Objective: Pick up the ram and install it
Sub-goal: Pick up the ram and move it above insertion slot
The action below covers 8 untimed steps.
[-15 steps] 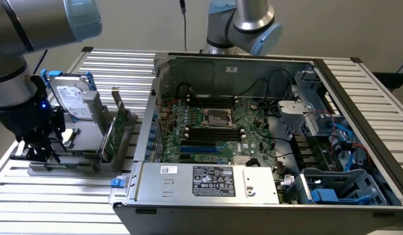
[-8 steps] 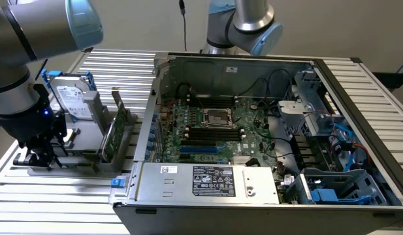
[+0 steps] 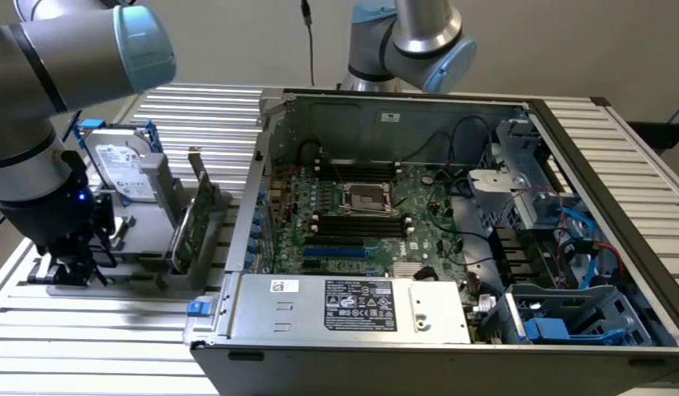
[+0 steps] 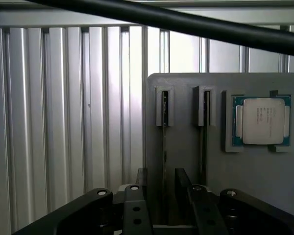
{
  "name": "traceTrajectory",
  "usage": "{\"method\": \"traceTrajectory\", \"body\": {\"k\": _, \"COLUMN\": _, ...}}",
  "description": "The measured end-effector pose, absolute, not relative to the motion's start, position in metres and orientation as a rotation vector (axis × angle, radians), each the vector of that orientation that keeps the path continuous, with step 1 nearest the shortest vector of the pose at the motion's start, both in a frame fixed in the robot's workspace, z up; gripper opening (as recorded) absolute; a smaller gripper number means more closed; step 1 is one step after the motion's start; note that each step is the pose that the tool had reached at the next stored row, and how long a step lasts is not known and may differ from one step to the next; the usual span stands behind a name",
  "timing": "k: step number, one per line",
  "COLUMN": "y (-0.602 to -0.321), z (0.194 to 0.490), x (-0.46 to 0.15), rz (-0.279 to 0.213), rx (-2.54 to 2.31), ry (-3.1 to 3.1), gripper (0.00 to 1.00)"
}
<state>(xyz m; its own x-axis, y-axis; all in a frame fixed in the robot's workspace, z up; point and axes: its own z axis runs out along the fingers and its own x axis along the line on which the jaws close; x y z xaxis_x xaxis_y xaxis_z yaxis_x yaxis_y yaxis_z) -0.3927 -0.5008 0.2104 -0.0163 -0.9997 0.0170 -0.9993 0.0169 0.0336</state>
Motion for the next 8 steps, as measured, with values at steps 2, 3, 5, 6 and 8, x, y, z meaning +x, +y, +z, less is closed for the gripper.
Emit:
{"method": "traceTrajectory", "body": {"k": 2, "y": -0.5008, "z": 0.2088, "x": -0.3927, "rz": -0.024, "rx": 2.179, "ry": -2.215, "gripper": 0.36}}
{"method": "traceTrajectory", "body": {"k": 3, "y": -0.5008, "z": 0.2080, "x": -0.3927, "rz": -0.027, "rx": 2.179, "ry": -2.216, "gripper": 0.36}}
{"method": "traceTrajectory", "body": {"k": 5, "y": -0.5008, "z": 0.2062, "x": -0.3927, "rz": -0.033, "rx": 2.181, "ry": -2.217, "gripper": 0.36}}
{"method": "traceTrajectory", "body": {"k": 6, "y": -0.5008, "z": 0.2053, "x": -0.3926, "rz": -0.035, "rx": 2.181, "ry": -2.218, "gripper": 0.36}}
{"method": "traceTrajectory", "body": {"k": 8, "y": -0.5007, "z": 0.2033, "x": -0.3926, "rz": -0.040, "rx": 2.183, "ry": -2.219, "gripper": 0.36}}
